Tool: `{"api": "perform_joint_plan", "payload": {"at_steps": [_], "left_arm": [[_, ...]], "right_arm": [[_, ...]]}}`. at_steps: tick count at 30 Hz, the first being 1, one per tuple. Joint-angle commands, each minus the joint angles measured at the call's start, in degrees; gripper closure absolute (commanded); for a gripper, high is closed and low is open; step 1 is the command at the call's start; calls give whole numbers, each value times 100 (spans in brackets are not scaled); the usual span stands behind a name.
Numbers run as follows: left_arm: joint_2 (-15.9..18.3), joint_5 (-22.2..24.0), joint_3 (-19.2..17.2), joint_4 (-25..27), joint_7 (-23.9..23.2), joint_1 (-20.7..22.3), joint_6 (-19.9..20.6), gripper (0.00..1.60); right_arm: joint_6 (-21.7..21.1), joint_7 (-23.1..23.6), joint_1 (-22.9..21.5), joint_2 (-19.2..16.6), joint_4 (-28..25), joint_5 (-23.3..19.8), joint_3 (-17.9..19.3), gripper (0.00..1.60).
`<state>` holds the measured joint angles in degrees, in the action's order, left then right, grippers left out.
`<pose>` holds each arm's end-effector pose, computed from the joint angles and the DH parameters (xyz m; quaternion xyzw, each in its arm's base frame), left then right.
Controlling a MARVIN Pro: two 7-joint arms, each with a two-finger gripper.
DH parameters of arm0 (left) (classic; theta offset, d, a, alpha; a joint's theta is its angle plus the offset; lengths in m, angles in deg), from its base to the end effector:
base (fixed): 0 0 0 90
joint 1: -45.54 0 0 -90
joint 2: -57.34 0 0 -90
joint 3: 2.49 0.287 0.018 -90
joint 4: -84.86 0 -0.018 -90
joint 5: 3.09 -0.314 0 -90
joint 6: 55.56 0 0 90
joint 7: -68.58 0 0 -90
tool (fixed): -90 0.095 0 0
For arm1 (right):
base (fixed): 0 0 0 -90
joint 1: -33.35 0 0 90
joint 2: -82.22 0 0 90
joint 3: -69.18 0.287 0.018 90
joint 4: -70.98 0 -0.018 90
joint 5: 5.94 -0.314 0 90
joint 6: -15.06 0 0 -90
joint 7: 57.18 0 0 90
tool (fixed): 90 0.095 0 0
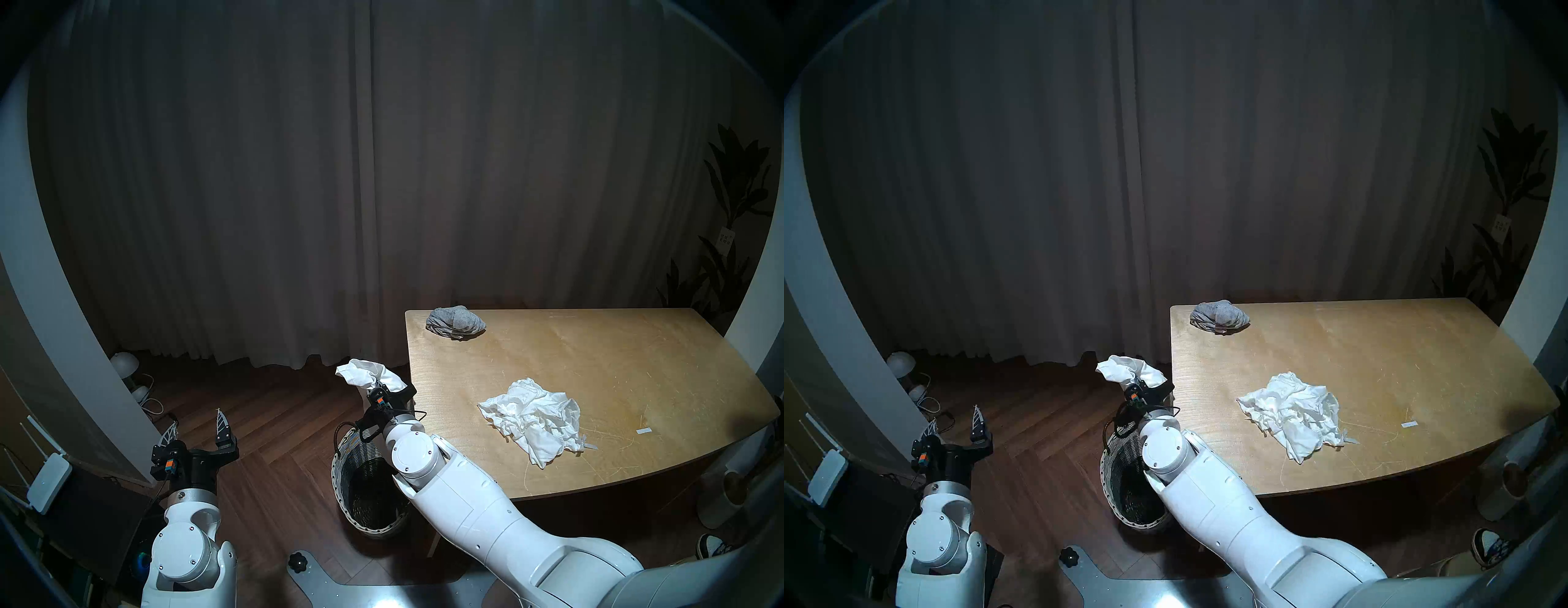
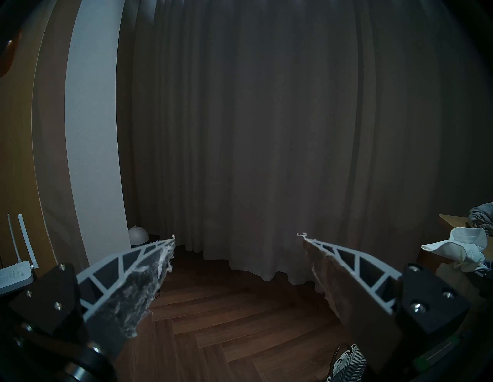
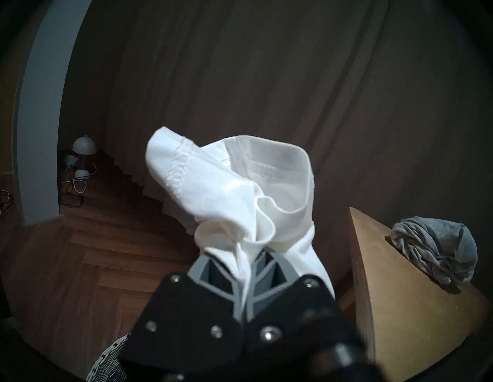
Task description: Toss clothes into the laundry hamper
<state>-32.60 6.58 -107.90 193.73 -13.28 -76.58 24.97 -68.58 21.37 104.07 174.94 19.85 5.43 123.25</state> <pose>0.2416 0.1229 -0.3407 -0.7085 -0.1515 -0.6761 0.1337 0.4398 0.2071 -0.4142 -0.7115 -0.3002 -0.6353 0.0001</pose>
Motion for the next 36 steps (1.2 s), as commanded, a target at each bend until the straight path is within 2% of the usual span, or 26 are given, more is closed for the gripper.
{"api": "perform_joint_plan", "payload": {"at_steps": [1, 7, 10, 11, 15, 19, 21, 22, 27, 31, 36], "left_arm": [[-40, -49, -28, 165, 56, -58, -109, 0], [-5, -123, 66, 169, 43, 34, -52, 0], [20, -132, 86, 115, 51, 120, -22, 0], [27, -133, 89, 99, 54, 140, -17, 0], [19, -103, 62, 66, 95, 196, -31, 0], [12, -70, 20, 53, 134, 200, -55, 0], [14, -61, 11, 63, 138, 189, -62, 0], [12, -59, 10, 71, 139, 183, -67, 0], [37, -49, 26, 75, 112, 178, -78, 0], [85, -33, 84, 15, 44, 235, -46, 0], [143, 6, 113, -70, -38, 312, -41, 0]], "right_arm": [[468, -188, -583, 170, 578, -26, 174, 160], [876, -307, -838, 162, 1237, -17, 312, 160], [1205, -235, -953, 167, 1531, 157, 125, 160], [1141, -218, -952, 170, 1511, 169, 75, 160], [1472, -140, -986, 233, 1541, 228, -28, 160], [1446, 3, -842, 174, 1089, 176, -58, 160], [1438, 99, -697, 30, 741, 168, -73, 160], [1558, 113, -726, 8, 806, 138, -47, 160], [1521, 46, -587, -331, 424, 7, 197, 160], [1372, 106, -407, -591, 89, -60, 336, 160], [1096, 349, -214, -632, -246, -115, 293, 160]]}}
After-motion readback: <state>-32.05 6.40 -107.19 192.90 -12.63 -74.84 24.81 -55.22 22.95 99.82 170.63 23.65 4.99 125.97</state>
